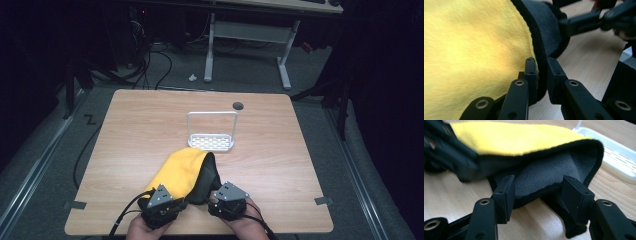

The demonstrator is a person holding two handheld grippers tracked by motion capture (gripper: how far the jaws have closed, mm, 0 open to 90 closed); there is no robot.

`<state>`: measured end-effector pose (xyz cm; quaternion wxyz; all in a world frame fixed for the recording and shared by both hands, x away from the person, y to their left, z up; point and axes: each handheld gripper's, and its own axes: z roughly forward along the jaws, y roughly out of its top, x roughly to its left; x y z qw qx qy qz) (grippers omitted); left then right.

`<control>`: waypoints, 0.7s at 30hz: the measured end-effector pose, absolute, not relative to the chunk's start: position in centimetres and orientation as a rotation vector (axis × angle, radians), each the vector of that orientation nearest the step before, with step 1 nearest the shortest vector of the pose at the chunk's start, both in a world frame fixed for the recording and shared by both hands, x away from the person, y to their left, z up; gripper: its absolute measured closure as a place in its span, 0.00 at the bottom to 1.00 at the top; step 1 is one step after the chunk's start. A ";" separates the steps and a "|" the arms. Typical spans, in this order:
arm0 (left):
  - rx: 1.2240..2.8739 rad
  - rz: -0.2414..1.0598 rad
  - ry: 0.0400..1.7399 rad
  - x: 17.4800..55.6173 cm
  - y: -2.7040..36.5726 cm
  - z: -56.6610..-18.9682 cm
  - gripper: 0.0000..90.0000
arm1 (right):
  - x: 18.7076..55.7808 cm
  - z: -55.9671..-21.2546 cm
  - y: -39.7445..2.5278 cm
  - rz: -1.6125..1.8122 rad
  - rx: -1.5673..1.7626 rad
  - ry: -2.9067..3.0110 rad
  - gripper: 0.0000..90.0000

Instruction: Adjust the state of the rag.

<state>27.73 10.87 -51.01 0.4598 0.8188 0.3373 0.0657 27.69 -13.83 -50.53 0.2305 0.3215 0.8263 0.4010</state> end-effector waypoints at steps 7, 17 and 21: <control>1.916 0.208 0.919 29.0 14.2 -49.8 0.89 | 28.7 -52.0 -13.7 0.998 0.905 2.337 0.55; 1.745 0.331 1.135 32.1 22.3 -49.7 0.89 | 28.5 -51.9 -14.3 1.010 0.916 2.324 0.56; 1.743 0.373 1.217 33.2 24.1 -50.8 0.89 | 28.4 -52.0 -14.6 1.009 0.924 2.321 0.56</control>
